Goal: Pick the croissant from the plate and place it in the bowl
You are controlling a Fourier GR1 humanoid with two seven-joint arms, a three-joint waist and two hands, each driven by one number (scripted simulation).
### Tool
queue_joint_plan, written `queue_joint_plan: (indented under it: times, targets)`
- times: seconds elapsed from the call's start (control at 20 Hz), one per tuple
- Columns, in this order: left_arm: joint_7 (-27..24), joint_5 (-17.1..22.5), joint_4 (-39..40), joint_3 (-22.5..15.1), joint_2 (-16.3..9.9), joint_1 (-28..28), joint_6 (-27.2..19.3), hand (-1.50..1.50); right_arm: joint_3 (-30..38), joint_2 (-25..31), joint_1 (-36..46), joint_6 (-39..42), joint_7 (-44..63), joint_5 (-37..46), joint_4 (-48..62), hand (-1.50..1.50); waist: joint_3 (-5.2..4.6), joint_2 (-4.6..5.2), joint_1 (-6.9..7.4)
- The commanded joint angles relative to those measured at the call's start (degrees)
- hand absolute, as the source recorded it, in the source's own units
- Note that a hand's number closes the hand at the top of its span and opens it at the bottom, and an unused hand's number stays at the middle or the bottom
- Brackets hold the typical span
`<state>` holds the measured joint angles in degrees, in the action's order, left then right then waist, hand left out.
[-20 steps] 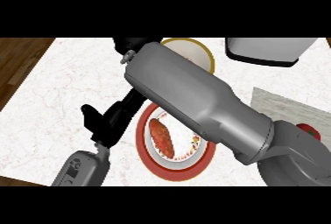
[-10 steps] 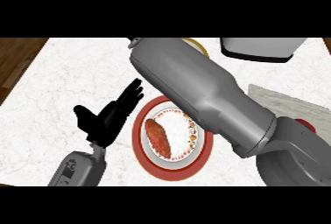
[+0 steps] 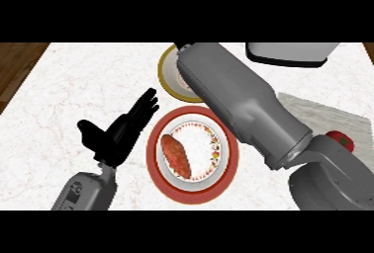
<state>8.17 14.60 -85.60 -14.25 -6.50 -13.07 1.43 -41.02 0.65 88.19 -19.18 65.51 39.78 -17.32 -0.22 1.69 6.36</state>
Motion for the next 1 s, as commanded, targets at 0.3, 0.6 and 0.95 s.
queue_joint_plan:
  times: [0.3, 0.6, 0.95]
  targets:
    - [-1.65, 0.93, 0.59, 1.75, -0.62, 0.1, 1.33, 0.0, 6.94, -0.63, -4.5, -5.32, 3.88, -4.05, 12.37, 1.5, 0.08, 0.92, -0.41]
    - [-0.49, -0.39, -1.61, 0.14, -0.22, 0.88, 0.49, 0.0, 10.97, 0.07, -8.7, -17.2, -2.74, -6.99, 12.67, -1.5, 0.25, 0.74, -0.71]
    - [-1.39, -0.49, -1.56, 0.89, -0.62, 3.01, 0.16, 0.0, 13.76, 0.34, -9.5, -39.1, -8.85, -8.09, 7.26, -1.5, 0.34, 0.15, -1.34]
